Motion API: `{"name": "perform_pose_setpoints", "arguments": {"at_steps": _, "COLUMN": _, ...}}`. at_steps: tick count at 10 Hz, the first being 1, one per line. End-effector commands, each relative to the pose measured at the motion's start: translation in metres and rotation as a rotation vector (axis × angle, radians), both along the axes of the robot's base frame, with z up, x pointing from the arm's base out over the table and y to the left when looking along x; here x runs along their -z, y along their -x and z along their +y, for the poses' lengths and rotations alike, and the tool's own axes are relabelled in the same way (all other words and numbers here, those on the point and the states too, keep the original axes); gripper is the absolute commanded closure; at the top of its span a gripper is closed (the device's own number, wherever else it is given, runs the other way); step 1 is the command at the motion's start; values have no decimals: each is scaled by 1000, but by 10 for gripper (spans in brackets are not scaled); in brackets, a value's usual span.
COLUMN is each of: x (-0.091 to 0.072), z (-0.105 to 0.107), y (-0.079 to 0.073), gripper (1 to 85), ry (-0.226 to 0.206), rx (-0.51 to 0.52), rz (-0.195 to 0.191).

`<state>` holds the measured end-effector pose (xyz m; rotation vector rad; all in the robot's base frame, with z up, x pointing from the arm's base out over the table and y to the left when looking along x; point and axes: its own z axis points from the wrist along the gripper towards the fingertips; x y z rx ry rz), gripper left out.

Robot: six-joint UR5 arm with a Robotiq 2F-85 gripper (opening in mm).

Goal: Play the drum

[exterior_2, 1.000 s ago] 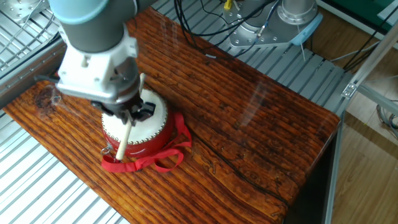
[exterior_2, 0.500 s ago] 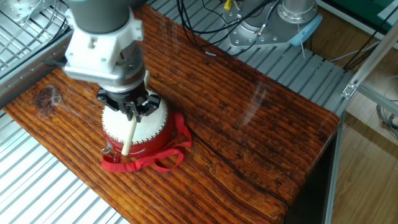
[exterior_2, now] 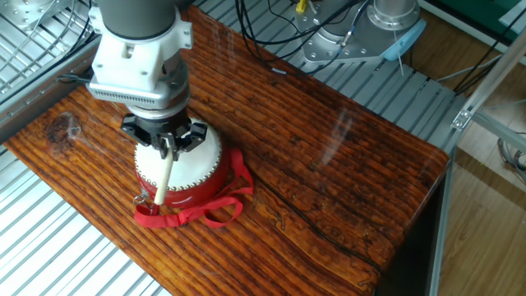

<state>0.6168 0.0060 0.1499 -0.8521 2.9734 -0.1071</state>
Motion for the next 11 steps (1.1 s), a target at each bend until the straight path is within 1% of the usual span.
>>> {"name": "perform_pose_setpoints", "arguments": {"at_steps": 1, "x": 2, "z": 8, "y": -11, "gripper": 847, "ry": -25, "rx": -8, "rz": -7}}
{"name": "perform_pose_setpoints", "arguments": {"at_steps": 3, "x": 4, "z": 7, "y": -15, "gripper": 847, "ry": -18, "rx": -14, "rz": -7}}
{"name": "perform_pose_setpoints", "arguments": {"at_steps": 6, "x": 5, "z": -1, "y": -15, "gripper": 847, "ry": 7, "rx": -22, "rz": 0}}
{"name": "perform_pose_setpoints", "arguments": {"at_steps": 7, "x": 6, "z": 3, "y": -16, "gripper": 847, "ry": -9, "rx": -22, "rz": -2}}
{"name": "perform_pose_setpoints", "arguments": {"at_steps": 9, "x": 8, "z": 17, "y": -23, "gripper": 847, "ry": -41, "rx": -21, "rz": -15}}
{"name": "perform_pose_setpoints", "arguments": {"at_steps": 10, "x": 8, "z": 23, "y": -29, "gripper": 847, "ry": -56, "rx": -26, "rz": -30}}
{"name": "perform_pose_setpoints", "arguments": {"at_steps": 11, "x": 8, "z": 34, "y": -41, "gripper": 847, "ry": -92, "rx": -28, "rz": -64}}
